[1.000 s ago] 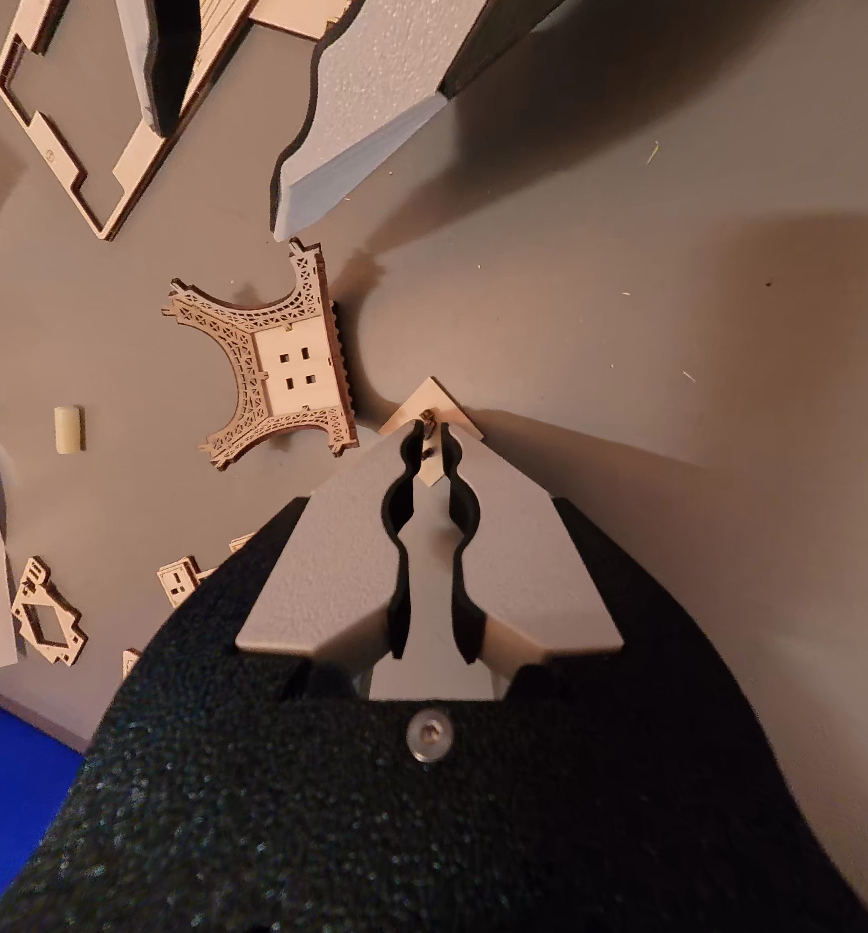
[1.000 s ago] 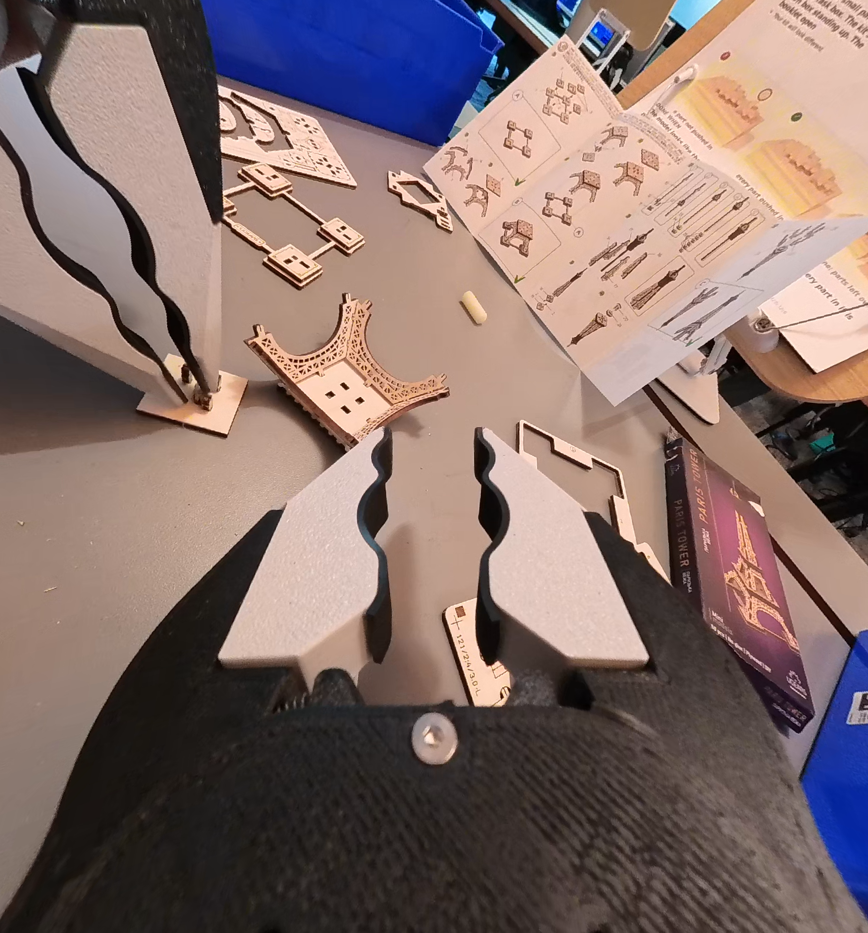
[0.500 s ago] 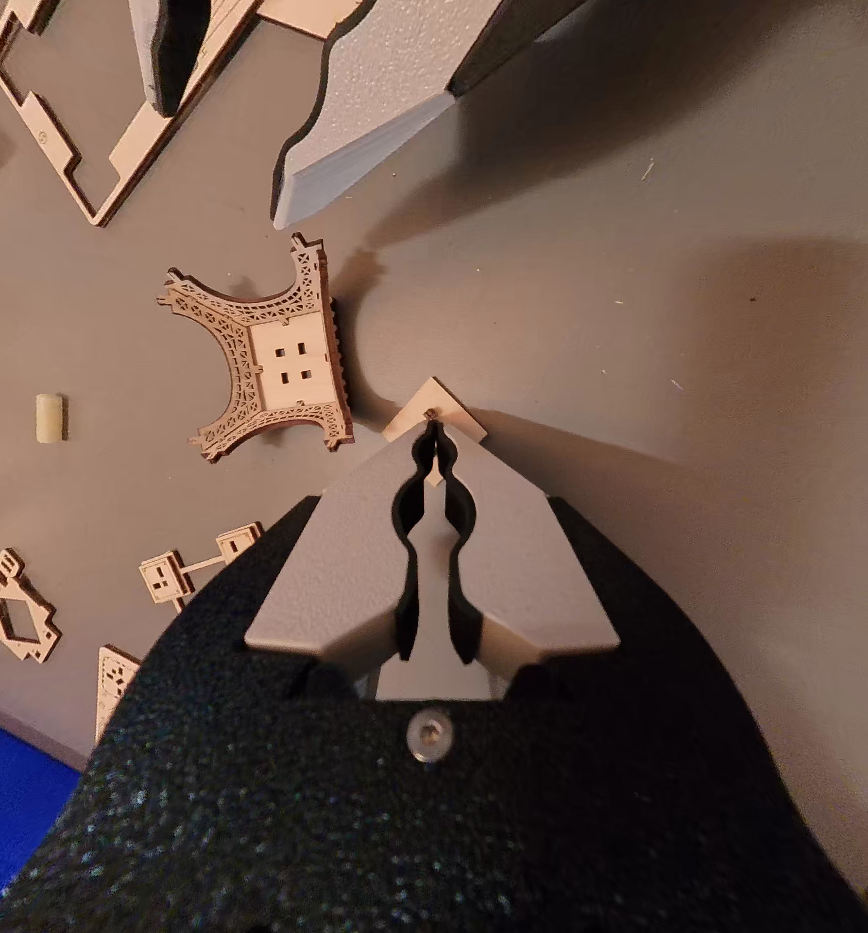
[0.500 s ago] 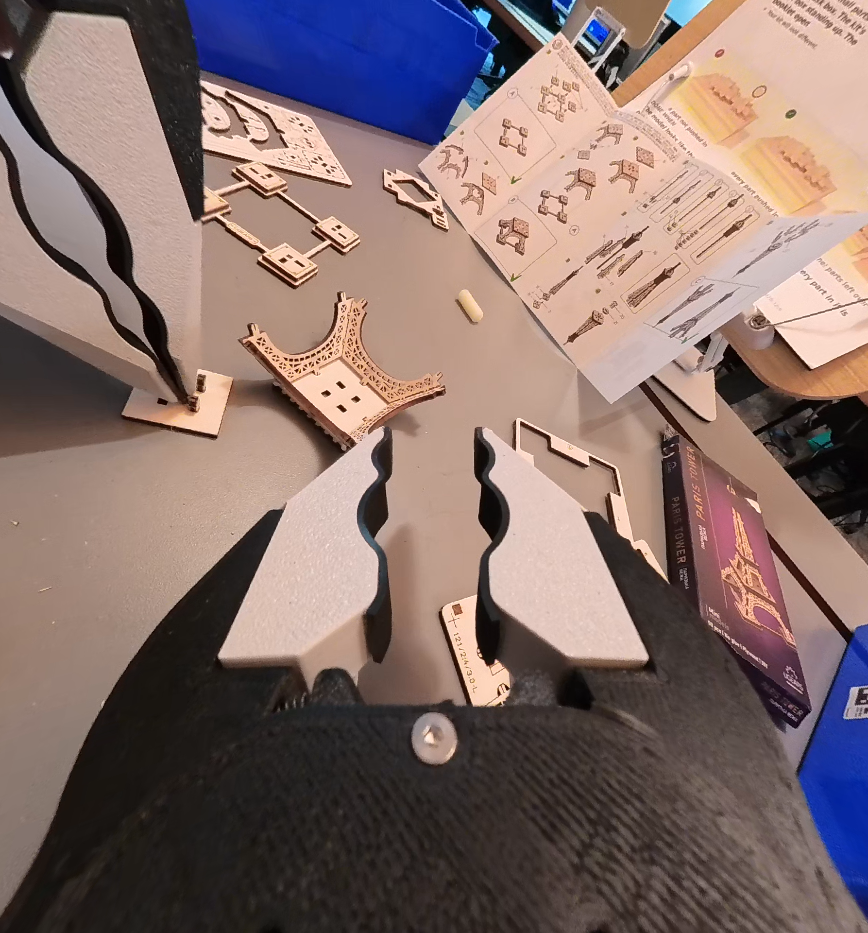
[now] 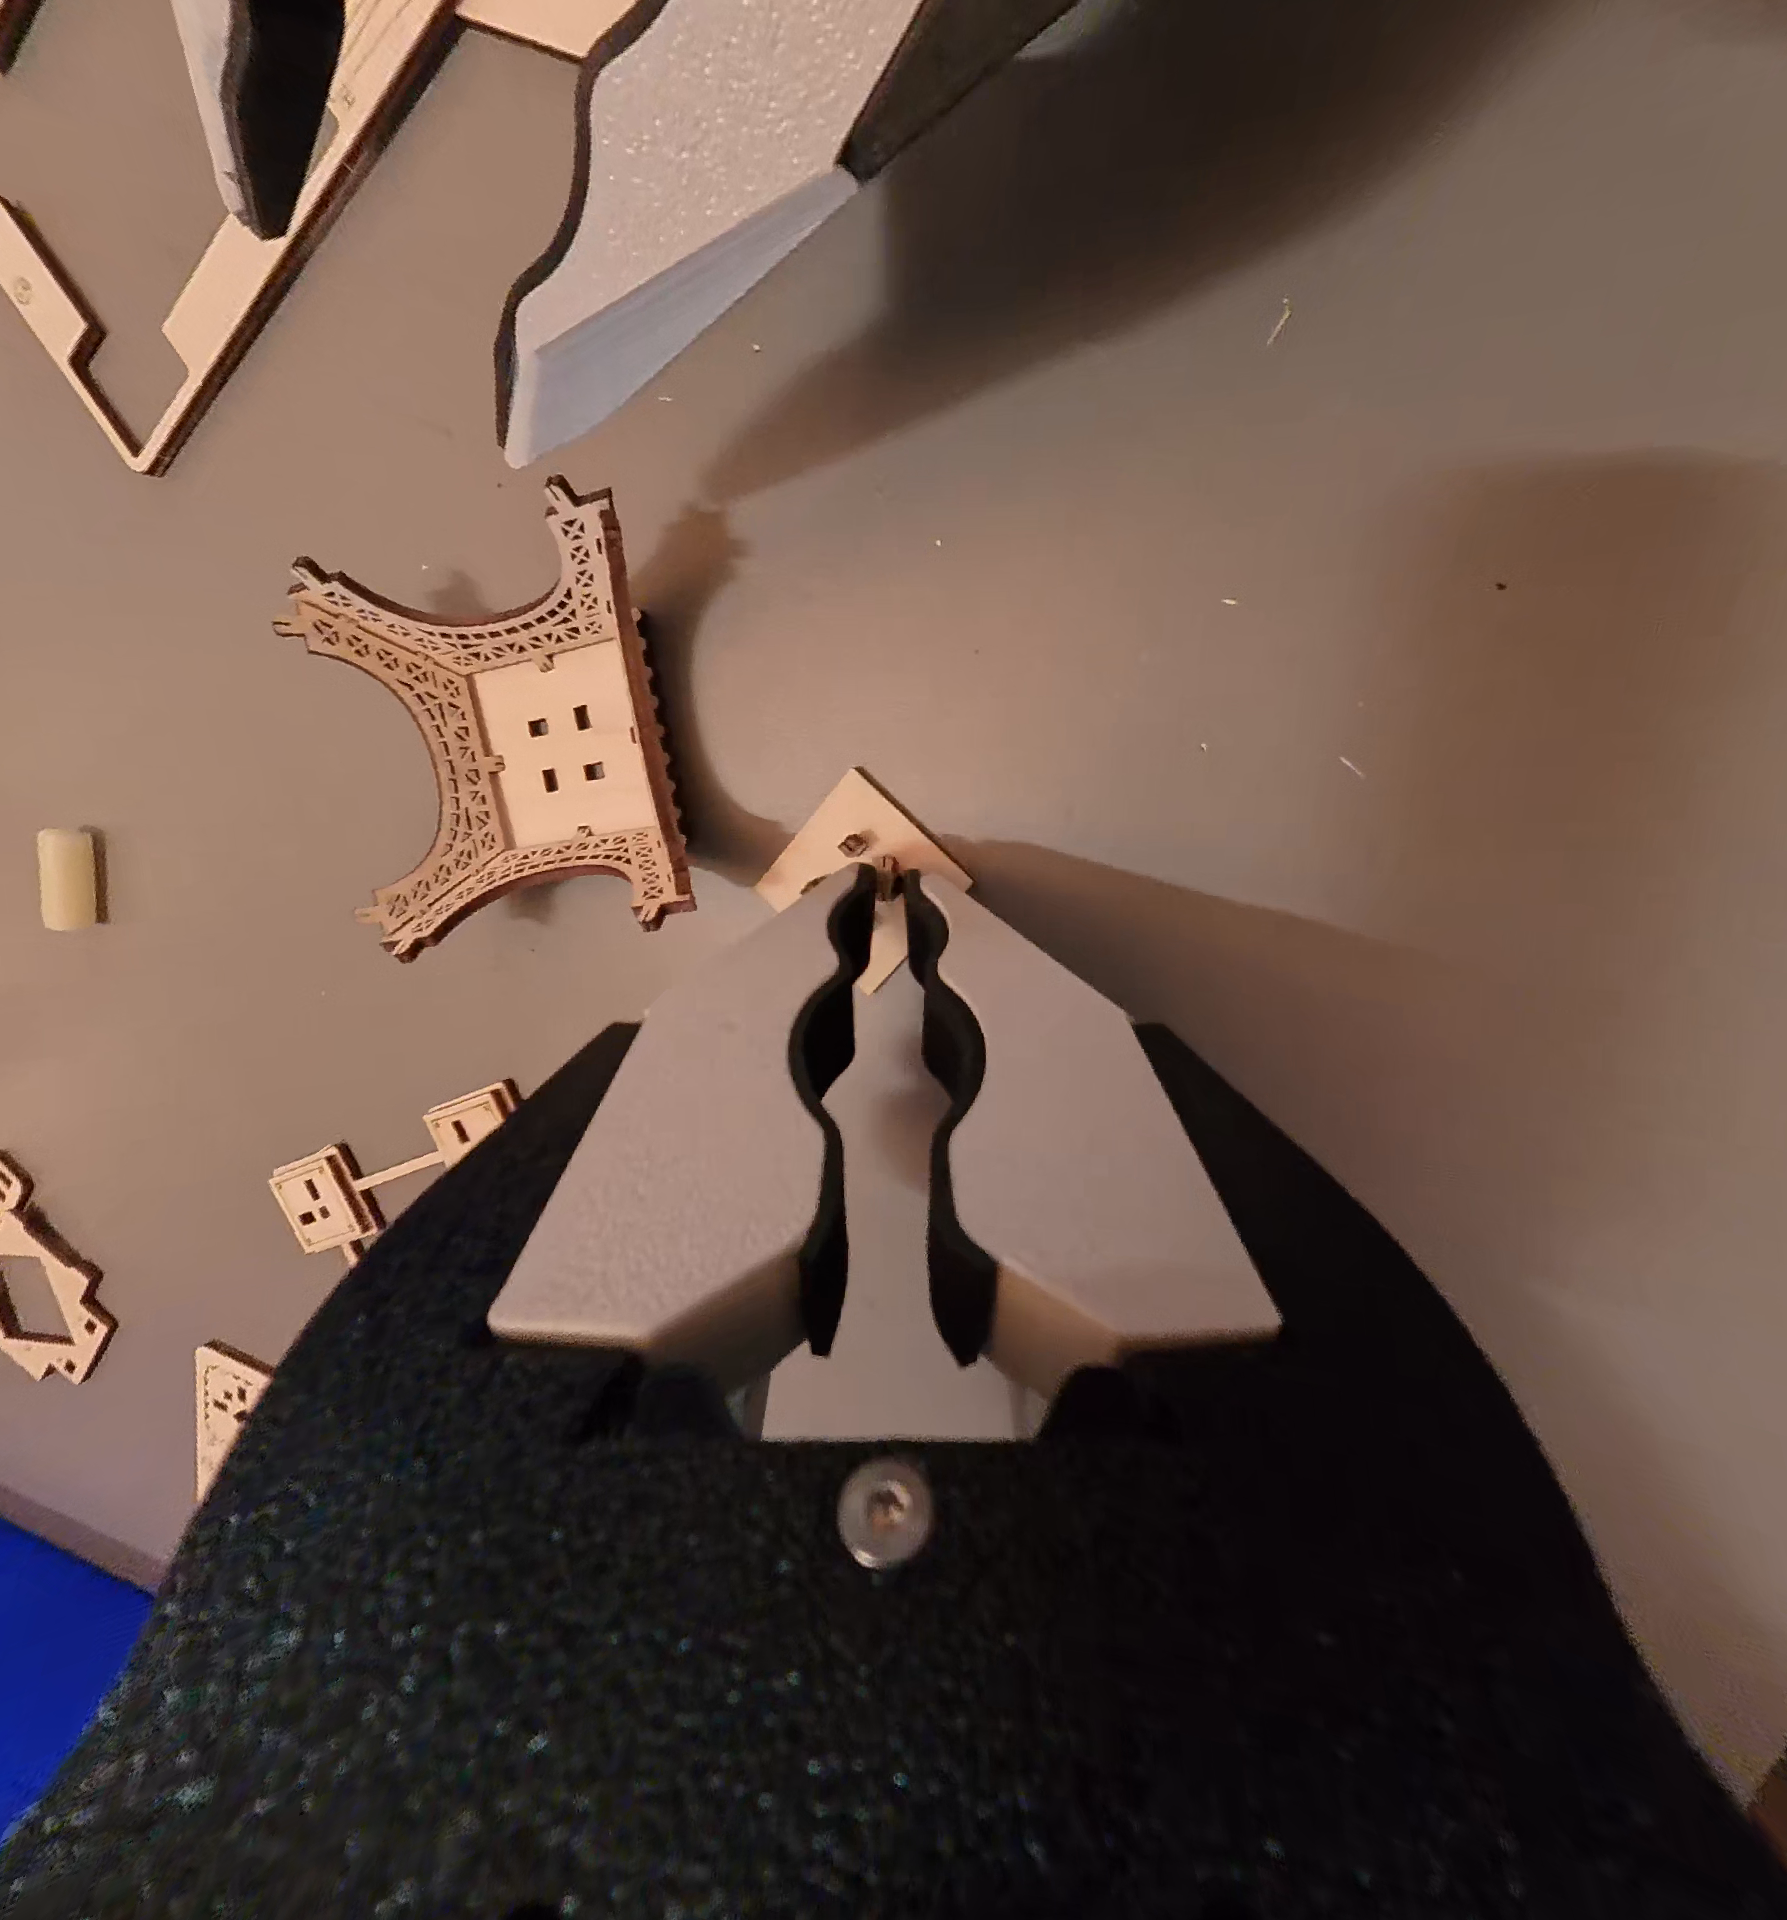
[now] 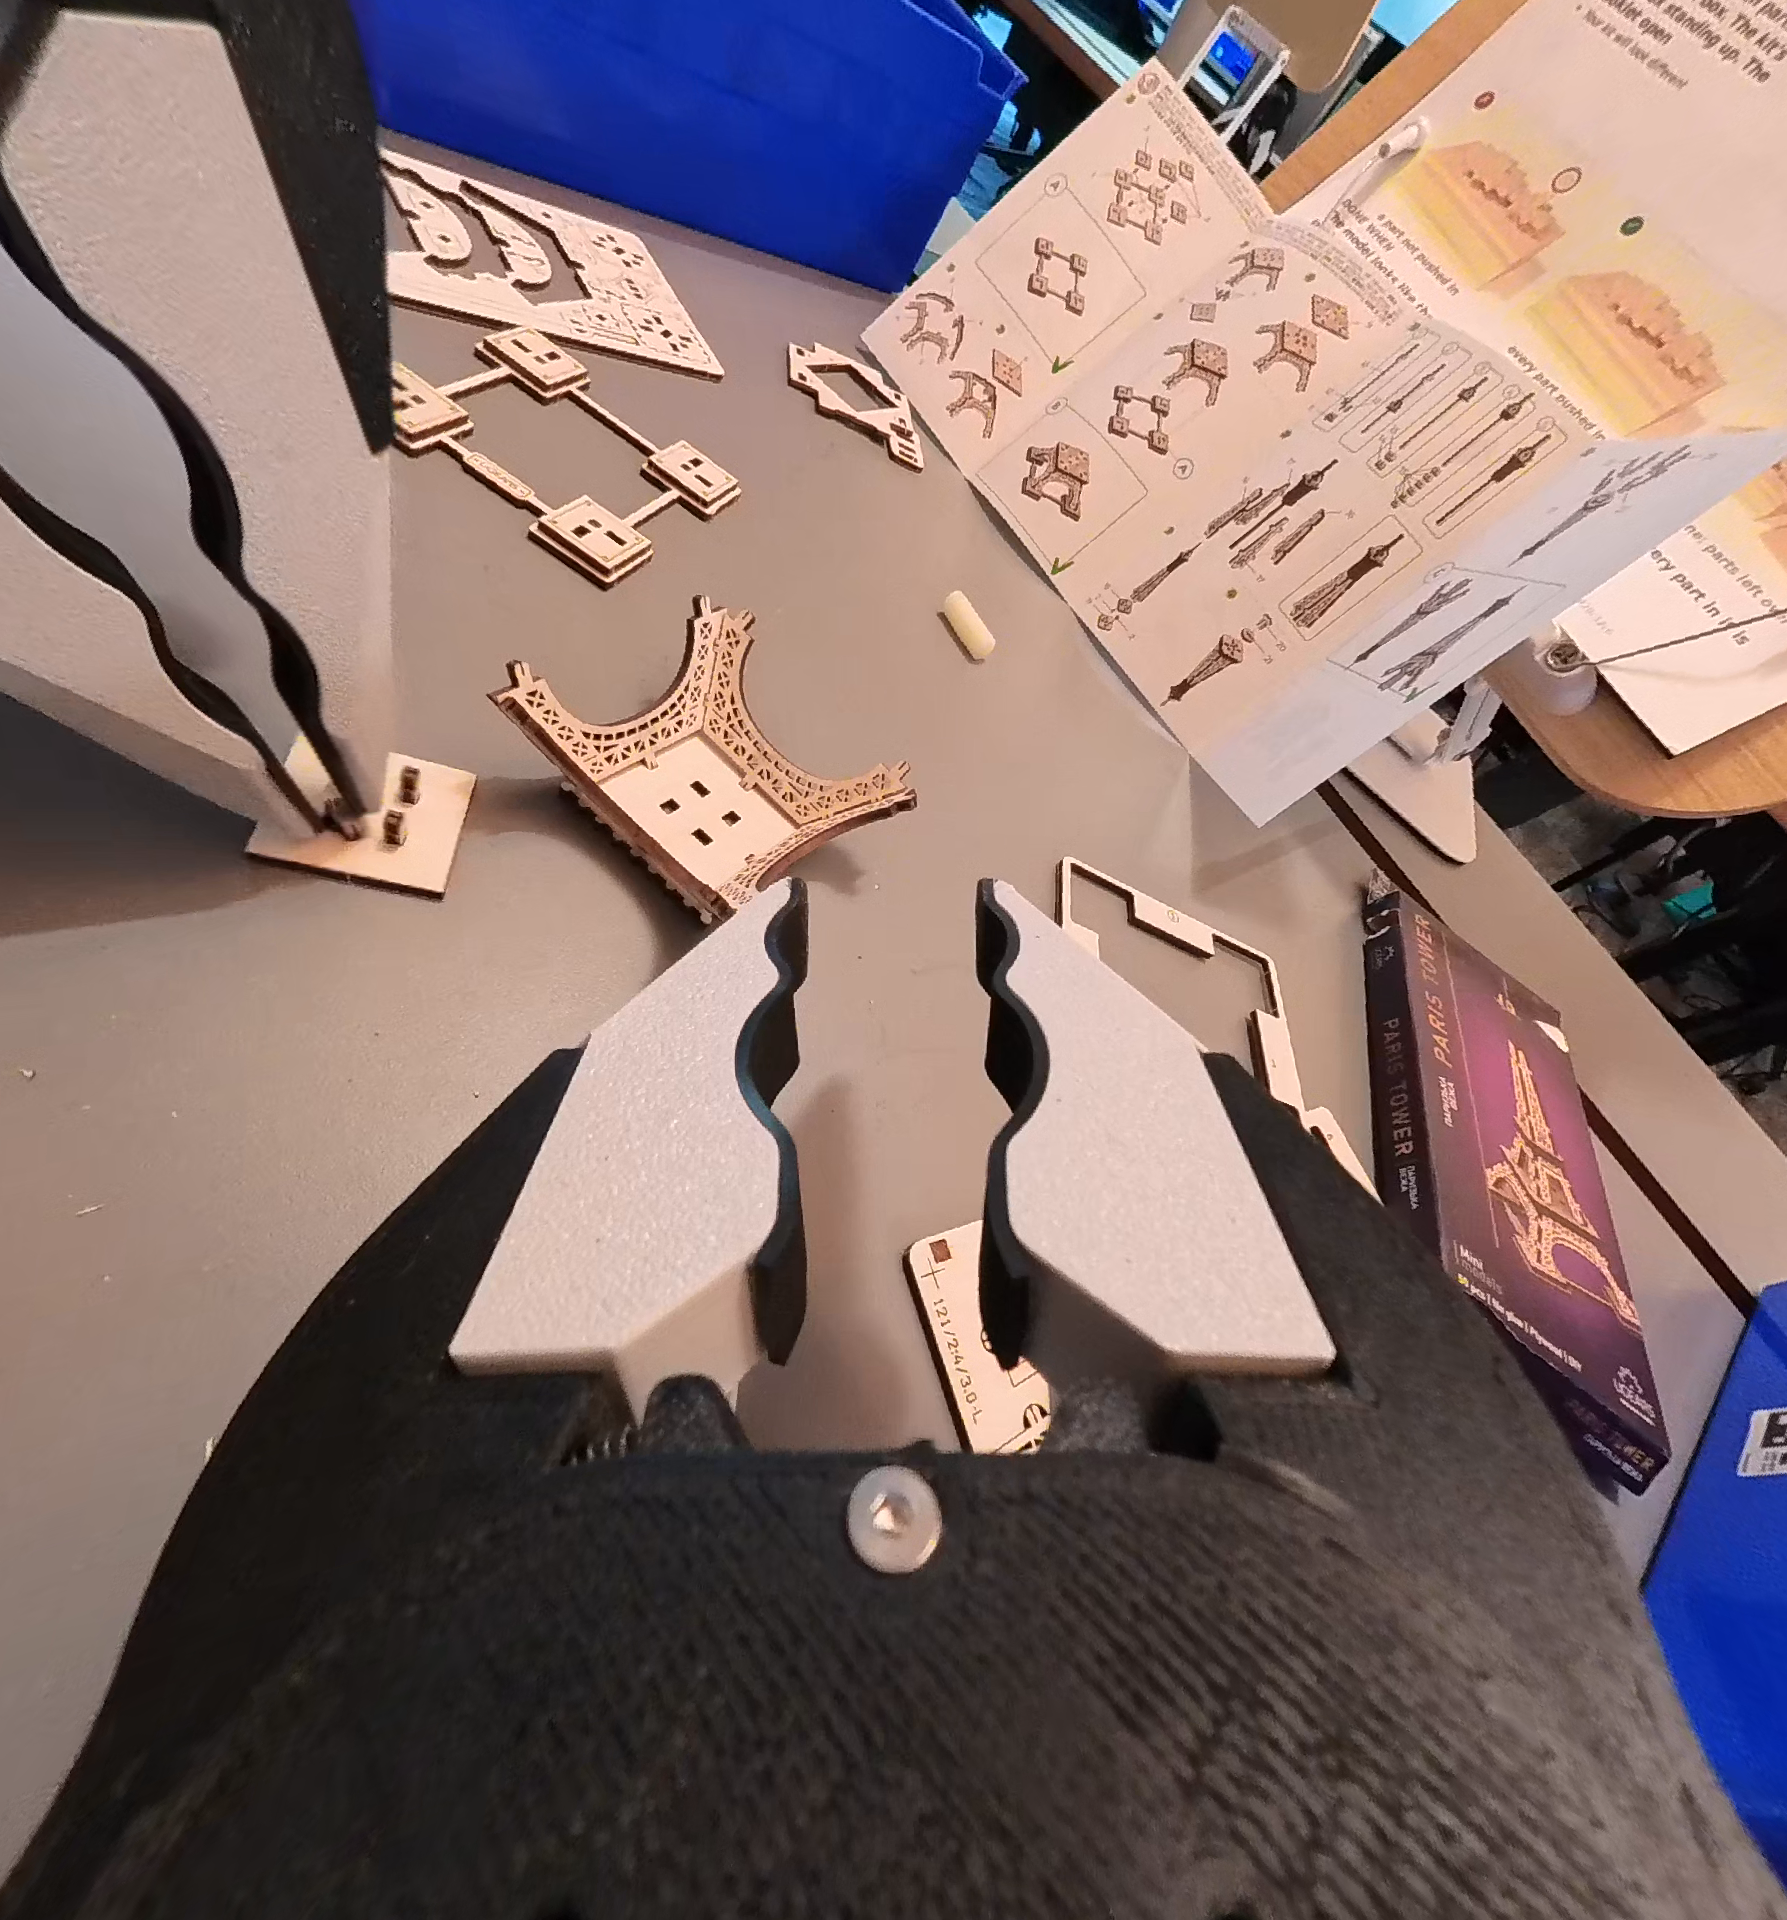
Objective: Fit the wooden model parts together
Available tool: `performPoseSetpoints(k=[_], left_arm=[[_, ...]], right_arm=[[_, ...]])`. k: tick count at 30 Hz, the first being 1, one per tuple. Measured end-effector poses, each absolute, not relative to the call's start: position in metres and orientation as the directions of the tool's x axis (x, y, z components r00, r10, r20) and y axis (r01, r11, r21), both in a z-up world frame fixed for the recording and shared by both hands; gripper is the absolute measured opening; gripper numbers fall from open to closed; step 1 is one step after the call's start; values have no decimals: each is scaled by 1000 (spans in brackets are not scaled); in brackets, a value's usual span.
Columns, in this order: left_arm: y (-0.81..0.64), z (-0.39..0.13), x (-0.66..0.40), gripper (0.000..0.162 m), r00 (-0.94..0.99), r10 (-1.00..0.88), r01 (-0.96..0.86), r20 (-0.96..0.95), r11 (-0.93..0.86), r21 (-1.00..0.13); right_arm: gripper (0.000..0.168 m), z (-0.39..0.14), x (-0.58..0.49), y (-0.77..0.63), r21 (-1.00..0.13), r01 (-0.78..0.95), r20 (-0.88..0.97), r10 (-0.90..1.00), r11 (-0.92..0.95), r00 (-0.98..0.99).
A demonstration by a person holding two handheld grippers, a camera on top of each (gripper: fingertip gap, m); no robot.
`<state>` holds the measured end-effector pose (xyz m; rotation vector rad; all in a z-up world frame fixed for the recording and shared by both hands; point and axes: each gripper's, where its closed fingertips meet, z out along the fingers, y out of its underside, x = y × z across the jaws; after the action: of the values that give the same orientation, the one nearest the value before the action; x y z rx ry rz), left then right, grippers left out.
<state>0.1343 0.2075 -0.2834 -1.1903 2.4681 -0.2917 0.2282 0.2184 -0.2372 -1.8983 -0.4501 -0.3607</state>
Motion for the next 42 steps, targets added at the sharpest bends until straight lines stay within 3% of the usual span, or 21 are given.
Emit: performPoseSetpoints(k=[1,14,22,30,37,42], left_arm=[[208,-284,134,2,-567,-784,-705,-252,620,-343],[209,-266,139,0,-508,-816,-690,-274,576,-437],[210,-266,132,0,-507,-812,-687,-289,583,-433],[213,-243,138,0,-423,-857,-636,-295,512,-577],[208,-270,125,1,-414,-890,-719,-190,448,-532],[206,-275,127,6,-272,-955,-773,-120,291,-563]], right_arm=[[30,-237,228,218,-819,471,451,139,-330,882],[35,-231,230,216,-872,385,359,140,-301,923],[35,-220,233,215,-914,317,299,109,-255,948],[35,-212,230,213,-934,284,258,138,-219,956],[34,-211,235,212,-937,277,257,117,-214,959],[34,-216,231,214,-923,305,283,122,-234,951]])
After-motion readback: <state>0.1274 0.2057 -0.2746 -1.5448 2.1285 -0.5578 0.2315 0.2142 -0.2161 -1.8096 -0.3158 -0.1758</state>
